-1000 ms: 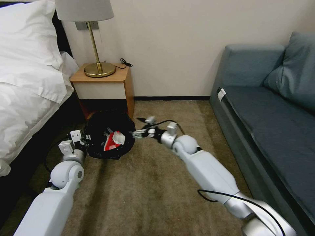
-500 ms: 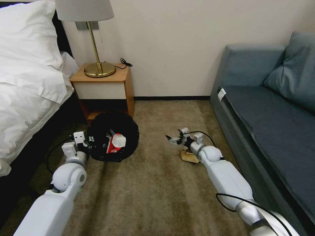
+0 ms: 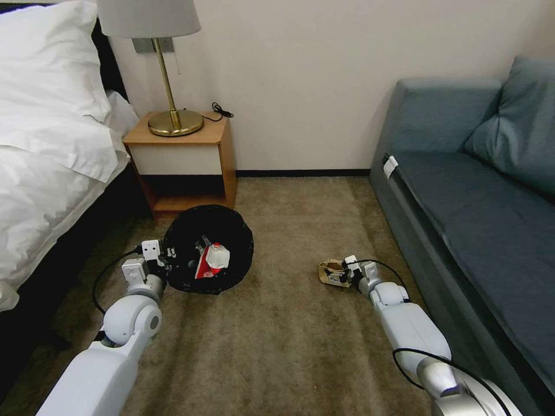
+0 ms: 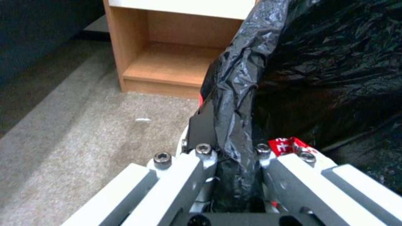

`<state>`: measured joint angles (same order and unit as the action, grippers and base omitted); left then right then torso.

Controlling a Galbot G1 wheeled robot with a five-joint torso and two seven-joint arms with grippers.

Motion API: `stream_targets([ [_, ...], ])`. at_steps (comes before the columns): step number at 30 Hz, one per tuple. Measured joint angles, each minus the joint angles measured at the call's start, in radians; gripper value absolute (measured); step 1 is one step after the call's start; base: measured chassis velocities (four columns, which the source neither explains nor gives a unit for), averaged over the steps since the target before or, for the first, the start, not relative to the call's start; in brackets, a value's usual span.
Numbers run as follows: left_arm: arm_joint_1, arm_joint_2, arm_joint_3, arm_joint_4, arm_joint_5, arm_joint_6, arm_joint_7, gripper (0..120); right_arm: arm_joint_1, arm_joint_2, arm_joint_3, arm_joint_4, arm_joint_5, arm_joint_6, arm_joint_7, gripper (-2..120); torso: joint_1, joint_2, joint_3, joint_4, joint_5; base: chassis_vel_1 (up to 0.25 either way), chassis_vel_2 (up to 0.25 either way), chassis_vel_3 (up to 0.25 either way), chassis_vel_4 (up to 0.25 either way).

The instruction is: Pick up the trash bin, then pick up the garbage on the floor and place it into the trash bin.

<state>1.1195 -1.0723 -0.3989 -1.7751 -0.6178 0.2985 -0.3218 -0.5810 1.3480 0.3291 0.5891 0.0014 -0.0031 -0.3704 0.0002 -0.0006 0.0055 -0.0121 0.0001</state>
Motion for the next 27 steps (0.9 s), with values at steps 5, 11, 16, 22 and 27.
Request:
stream_targets([
  [5,-0.009,-0.004,0.005,0.01,-0.002,0.0,0.0,2,0.005,0.004,-0.002,-0.022,-0.036,0.0,0.002,100,0.0,0.0,0.0,0.0,-0.0001,0.0,0.0,0.0,0.0],
  [11,-0.022,-0.001,0.009,0.029,-0.01,0.001,0.001,2,0.026,0.011,-0.007,-0.07,-0.122,0.0,-0.014,100,0.0,0.0,0.0,0.0,-0.0001,0.0,0.0,0.0,0.0],
  [16,-0.03,0.011,0.021,0.034,-0.018,0.004,0.0,2,0.035,0.014,-0.004,-0.092,-0.225,-0.002,-0.024,100,0.0,0.0,0.0,0.0001,-0.0001,0.0,0.0,0.0,0.0],
  [22,-0.045,0.014,0.034,0.038,-0.024,0.006,0.0,2,0.049,0.022,0.005,-0.112,-0.275,-0.001,-0.023,100,0.0,0.0,0.0,0.0,-0.0001,0.0,0.0,0.0,0.0],
  [27,-0.045,0.003,0.036,0.039,-0.021,0.004,0.001,2,0.056,0.032,0.008,-0.122,-0.29,0.001,-0.002,100,0.0,0.0,0.0,-0.0001,-0.0001,0.0,0.0,0.0,0.0],
])
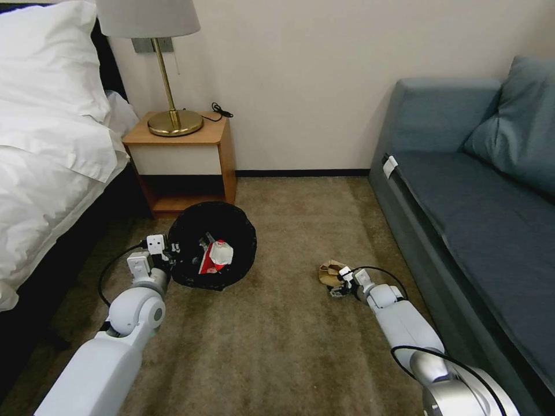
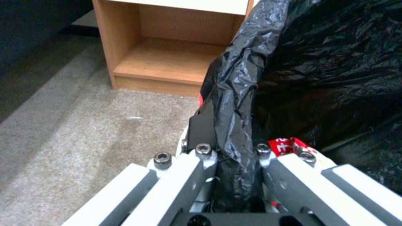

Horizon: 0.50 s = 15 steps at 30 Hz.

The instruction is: Pick up the trash bin, then pick up the garbage on the floor and place it into the trash bin.

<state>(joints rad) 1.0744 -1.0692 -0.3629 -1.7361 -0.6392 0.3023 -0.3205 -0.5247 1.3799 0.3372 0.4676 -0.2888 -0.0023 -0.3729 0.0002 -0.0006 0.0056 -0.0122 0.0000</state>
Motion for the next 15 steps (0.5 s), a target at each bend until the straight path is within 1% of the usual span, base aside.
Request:
stream_targets([
  [8,0.001,-0.01,-0.009,0.002,0.003,-0.009,0.01,2,0.013,0.015,0.007,-0.032,-0.026,-0.005,-0.01,100,0.0,0.0,0.0,0.0001,0.0001,0.0,0.0,0.0,0.0],
  [10,0.001,-0.011,-0.011,0.006,0.003,-0.01,0.011,2,0.014,0.016,0.009,-0.041,-0.026,-0.006,-0.02,93,0.0,0.0,0.0,0.0001,0.0,0.0,0.0,0.0,0.0],
  [11,0.001,-0.011,-0.011,0.006,0.003,-0.01,0.011,2,0.014,0.016,0.009,-0.041,-0.026,-0.006,-0.02,93,0.0,0.0,0.0,0.0001,0.0,0.0,0.0,0.0,0.0],
  [12,0.0,-0.011,-0.012,0.011,0.004,-0.012,0.012,2,0.014,0.017,0.012,-0.045,-0.026,-0.008,-0.031,84,0.0,0.0,0.0,0.0001,0.0001,0.0,0.0,0.0,0.0],
  [13,0.0,-0.011,-0.012,0.011,0.004,-0.012,0.012,2,0.014,0.017,0.012,-0.045,-0.026,-0.008,-0.031,84,0.0,0.0,0.0,0.0001,0.0001,0.0,0.0,0.0,0.0],
  [14,-0.001,-0.011,-0.013,0.014,0.004,-0.013,0.013,2,0.014,0.017,0.014,-0.047,-0.026,-0.01,-0.035,81,0.0,0.0,0.0,0.0002,0.0,0.0,0.0,0.0,0.0],
  [15,-0.002,-0.013,-0.013,0.017,0.004,-0.014,0.015,2,0.015,0.017,0.019,-0.05,-0.026,-0.015,-0.035,73,0.0,0.0,0.0,0.0001,0.0,0.0,0.0,0.0,0.0],
])
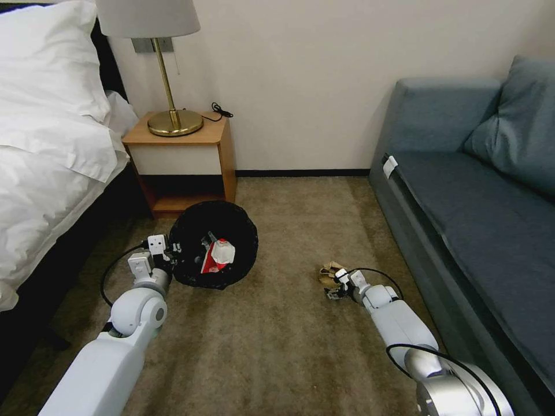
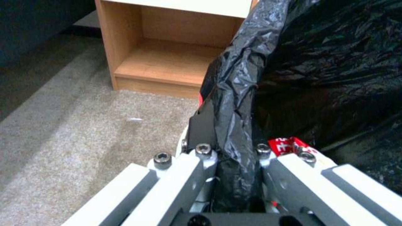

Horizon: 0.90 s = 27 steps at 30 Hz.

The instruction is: Pick up the trash bin, then pick up the garbage on the floor and place it into the trash bin.

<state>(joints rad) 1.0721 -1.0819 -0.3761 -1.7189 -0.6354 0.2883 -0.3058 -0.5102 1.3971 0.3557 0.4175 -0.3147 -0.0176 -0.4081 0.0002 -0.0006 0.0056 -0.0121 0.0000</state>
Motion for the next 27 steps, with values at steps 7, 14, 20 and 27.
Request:
stream_targets([
  [7,0.001,-0.009,0.0,0.002,0.007,-0.006,0.01,2,-0.004,0.001,0.015,-0.003,0.006,-0.012,0.009,51,0.0,0.0,0.0,-0.0001,-0.0001,0.0,0.0,0.0,0.0],
  [14,0.003,-0.019,0.003,0.004,0.017,-0.008,0.013,2,-0.012,-0.004,0.023,0.0,0.022,-0.013,0.01,22,0.0,0.0,0.0,0.0,0.0,0.0,0.0,0.0,0.0],
  [20,0.009,-0.023,0.004,-0.001,0.021,-0.008,0.009,2,-0.013,-0.003,0.022,0.003,0.033,-0.011,0.009,4,0.0,0.0,0.0,-0.0001,0.0,0.0,0.0,0.0,0.0],
  [27,0.011,-0.033,0.005,-0.012,0.021,-0.006,-0.007,2,-0.024,-0.004,0.015,0.057,0.1,-0.005,-0.017,0,0.0,0.0,0.0,0.0001,0.0002,0.0,0.0,0.0,0.0],
])
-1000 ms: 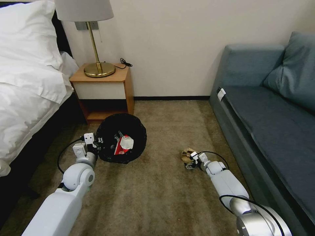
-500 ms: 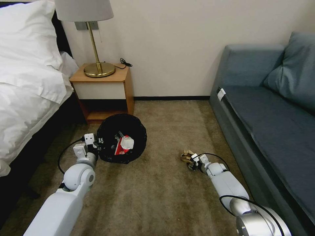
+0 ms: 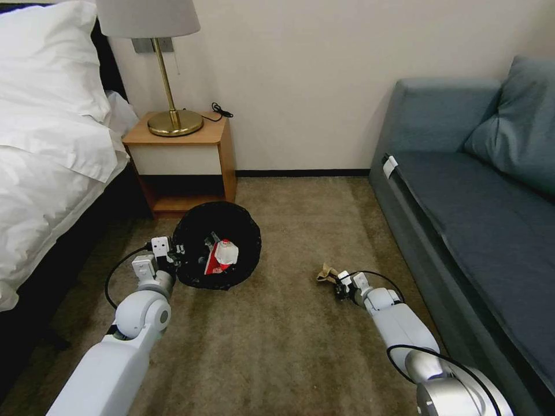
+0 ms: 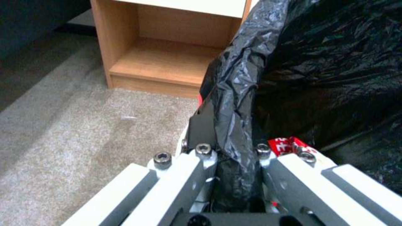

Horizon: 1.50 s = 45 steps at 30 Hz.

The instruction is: Pick up the trash bin, then pick up the garbage on the floor and place it into the trash bin.

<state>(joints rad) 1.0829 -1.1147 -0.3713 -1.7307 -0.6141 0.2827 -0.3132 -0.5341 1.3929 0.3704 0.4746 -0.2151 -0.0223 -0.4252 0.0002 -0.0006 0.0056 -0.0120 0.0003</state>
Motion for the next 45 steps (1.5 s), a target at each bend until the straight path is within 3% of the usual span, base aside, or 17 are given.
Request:
stream_targets([
  [10,-0.025,-0.043,0.01,0.031,-0.008,0.014,-0.028,2,-0.028,-0.045,-0.054,0.213,0.218,0.058,-0.085,0,0.0,0.0,0.0,-0.0004,-0.0006,0.0,0.0,0.0,0.0],
  [17,-0.036,-0.069,-0.004,0.059,-0.013,0.009,-0.024,2,-0.03,-0.04,-0.092,0.412,0.361,0.189,-0.163,0,0.0,0.0,0.0,-0.0002,-0.0004,0.0,0.0,0.0,0.0],
  [20,-0.041,-0.071,-0.005,0.067,-0.013,0.006,-0.021,2,-0.036,-0.042,-0.107,0.45,0.401,0.192,-0.179,0,0.0,0.0,0.0,-0.0002,-0.0002,0.0,0.0,0.0,0.0],
  [28,-0.072,-0.089,-0.002,0.108,-0.011,-0.002,-0.009,2,-0.062,-0.049,-0.225,0.645,0.655,0.168,-0.248,0,0.0,0.0,0.0,0.0,-0.0003,0.0,0.0,0.0,0.0],
  [33,-0.1,-0.101,0.011,0.128,-0.011,-0.004,-0.007,2,-0.068,-0.036,-0.365,0.805,0.839,0.063,-0.25,0,0.0,0.0,0.0,-0.0001,-0.0005,0.0,0.0,0.0,0.0],
  [39,-0.117,-0.109,0.012,0.137,-0.016,-0.004,-0.007,2,-0.051,0.02,-0.478,0.806,0.93,0.013,-0.236,0,0.0,0.0,0.0,0.0,-0.0004,0.0,0.0,0.0,0.0],
  [42,-0.116,-0.111,0.011,0.138,-0.016,-0.005,-0.007,2,-0.05,0.029,-0.494,0.789,0.925,0.013,-0.235,0,0.0,0.0,0.0,0.0001,-0.0004,0.0,0.0,0.0,0.0],
  [45,-0.112,-0.114,-0.001,0.143,-0.017,-0.009,-0.007,2,-0.049,0.049,-0.528,0.713,0.843,0.049,-0.211,5,0.0,0.0,0.0,0.0001,-0.0003,0.0,0.0,0.0,0.0],
])
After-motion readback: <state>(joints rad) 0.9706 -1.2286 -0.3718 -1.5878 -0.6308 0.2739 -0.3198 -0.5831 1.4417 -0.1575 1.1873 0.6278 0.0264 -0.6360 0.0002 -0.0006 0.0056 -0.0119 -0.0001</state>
